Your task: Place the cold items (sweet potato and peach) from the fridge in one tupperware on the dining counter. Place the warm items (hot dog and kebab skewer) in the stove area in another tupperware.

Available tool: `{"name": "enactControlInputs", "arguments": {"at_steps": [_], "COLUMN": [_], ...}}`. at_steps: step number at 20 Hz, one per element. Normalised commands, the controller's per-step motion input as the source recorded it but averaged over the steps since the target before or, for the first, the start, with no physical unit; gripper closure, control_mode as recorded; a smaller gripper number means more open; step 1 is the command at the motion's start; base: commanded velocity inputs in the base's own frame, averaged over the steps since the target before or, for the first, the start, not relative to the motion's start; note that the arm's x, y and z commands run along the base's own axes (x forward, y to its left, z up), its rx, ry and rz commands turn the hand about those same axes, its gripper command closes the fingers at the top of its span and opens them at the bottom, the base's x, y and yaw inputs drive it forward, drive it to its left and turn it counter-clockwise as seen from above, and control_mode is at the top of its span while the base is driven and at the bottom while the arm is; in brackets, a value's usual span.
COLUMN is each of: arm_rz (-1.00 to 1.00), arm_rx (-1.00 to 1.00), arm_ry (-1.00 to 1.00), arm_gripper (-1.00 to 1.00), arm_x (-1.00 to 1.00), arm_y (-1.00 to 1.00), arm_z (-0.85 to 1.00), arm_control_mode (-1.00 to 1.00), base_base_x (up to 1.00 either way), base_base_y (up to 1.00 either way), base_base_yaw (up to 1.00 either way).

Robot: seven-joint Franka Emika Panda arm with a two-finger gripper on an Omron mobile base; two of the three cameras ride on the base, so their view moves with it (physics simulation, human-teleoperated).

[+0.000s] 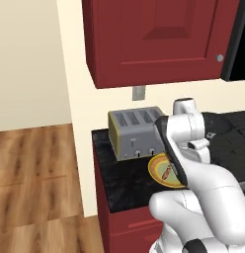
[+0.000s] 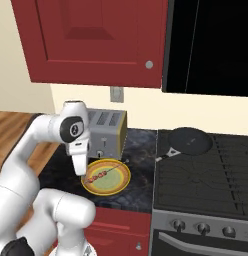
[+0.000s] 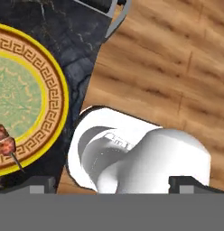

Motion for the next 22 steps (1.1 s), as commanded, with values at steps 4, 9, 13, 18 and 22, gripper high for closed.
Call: {"name": "enactControlInputs", "arguments": {"at_steps": [4,9,13,18,22], "arm_rz": [0.45,0.08,0.07,0.14,0.13], "arm_rx": [0.0,0.0,0.0,0.0,0.0], "arm_ry": [-0.24,-0.15,0.0,0.0,0.0], "arm_gripper": [-1.0,-1.0,-1.0,-1.0,-1.0], "arm_x": [0.27,0.21,0.43,0.55,0.56], "arm_y": [0.0,0.01,0.03,0.03,0.02], "arm_z": [-0.3,-0.47,-0.44,-0.32,-0.13], "arm_control_mode": [-1.0,-1.0,-1.0,-1.0,-1.0], "base_base_x": [0.0,0.0,0.0,0.0,0.0], "base_base_y": [0.0,0.0,0.0,0.0,0.0], "base_base_yaw": [0.0,0.0,0.0,0.0,0.0]}}
